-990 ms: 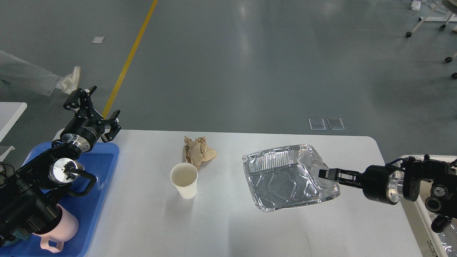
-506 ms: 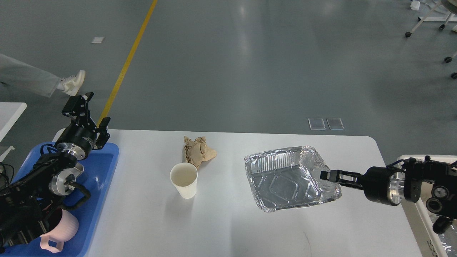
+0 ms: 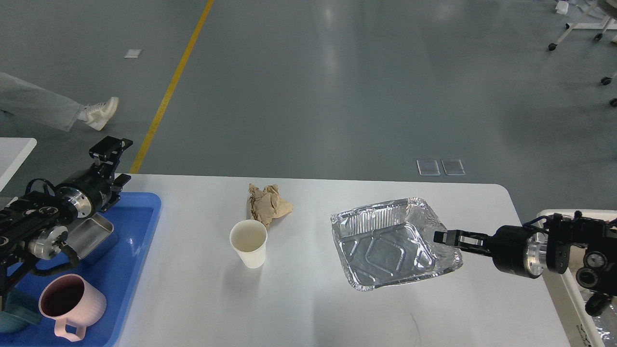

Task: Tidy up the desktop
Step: 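Move the left gripper down past the bin toward the table, then reach the left gripper to the white paper cup and grasp it, then lift the paper cup with the left gripper over the foil tray, then lower the paper cup into the foil tray and release, then raise the left gripper away from the cup toward the bin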

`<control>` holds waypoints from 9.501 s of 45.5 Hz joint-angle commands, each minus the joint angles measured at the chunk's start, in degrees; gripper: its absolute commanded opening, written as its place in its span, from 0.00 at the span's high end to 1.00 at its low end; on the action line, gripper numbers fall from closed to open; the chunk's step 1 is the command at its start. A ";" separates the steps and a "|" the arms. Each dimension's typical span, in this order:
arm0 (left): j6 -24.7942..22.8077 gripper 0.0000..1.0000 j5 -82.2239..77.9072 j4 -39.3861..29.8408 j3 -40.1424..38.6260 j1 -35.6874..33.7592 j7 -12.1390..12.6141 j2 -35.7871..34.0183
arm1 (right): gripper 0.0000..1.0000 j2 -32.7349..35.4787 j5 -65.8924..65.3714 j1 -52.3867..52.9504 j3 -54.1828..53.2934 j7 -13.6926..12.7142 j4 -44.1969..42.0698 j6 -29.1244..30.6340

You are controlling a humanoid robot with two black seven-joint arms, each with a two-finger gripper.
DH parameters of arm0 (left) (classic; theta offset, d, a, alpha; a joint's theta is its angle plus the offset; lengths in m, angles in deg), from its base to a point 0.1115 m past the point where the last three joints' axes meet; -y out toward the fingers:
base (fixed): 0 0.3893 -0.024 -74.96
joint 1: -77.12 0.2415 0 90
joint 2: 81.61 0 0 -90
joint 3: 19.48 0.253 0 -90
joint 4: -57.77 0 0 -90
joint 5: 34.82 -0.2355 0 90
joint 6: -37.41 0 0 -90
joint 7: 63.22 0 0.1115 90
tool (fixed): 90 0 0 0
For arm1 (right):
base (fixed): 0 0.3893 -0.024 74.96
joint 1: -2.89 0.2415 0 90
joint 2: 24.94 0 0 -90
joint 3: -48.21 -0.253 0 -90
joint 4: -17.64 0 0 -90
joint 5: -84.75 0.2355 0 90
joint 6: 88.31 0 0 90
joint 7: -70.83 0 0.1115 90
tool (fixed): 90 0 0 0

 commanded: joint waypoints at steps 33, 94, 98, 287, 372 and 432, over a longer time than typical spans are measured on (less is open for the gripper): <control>-8.34 0.06 -26.29 -43.09 13.79 -8.02 9.18 -29.68 | 1.00 -0.63 -0.12 0.64 -0.35 0.09 -0.44 -0.09; -3.42 0.17 -40.44 -18.49 28.20 -10.65 9.62 3.88 | 1.00 -2.39 -0.12 0.02 -0.09 0.00 -1.49 -0.27; -3.33 0.19 -40.44 -17.97 28.38 -10.65 9.62 4.50 | 1.00 -2.39 -0.12 0.02 -0.09 0.00 -1.41 -0.18; -28.38 0.35 -31.57 1.19 37.26 -51.26 9.53 45.81 | 1.00 -2.30 -2.05 2.57 0.00 0.18 2.20 1.23; -16.07 0.22 -28.05 0.67 26.96 -39.13 19.30 25.24 | 1.00 -2.83 -2.14 2.04 0.09 0.18 1.93 1.14; -2.98 0.20 -19.44 -26.04 49.21 -44.49 8.39 -9.90 | 1.00 -5.03 -2.14 1.60 0.00 0.18 1.67 1.14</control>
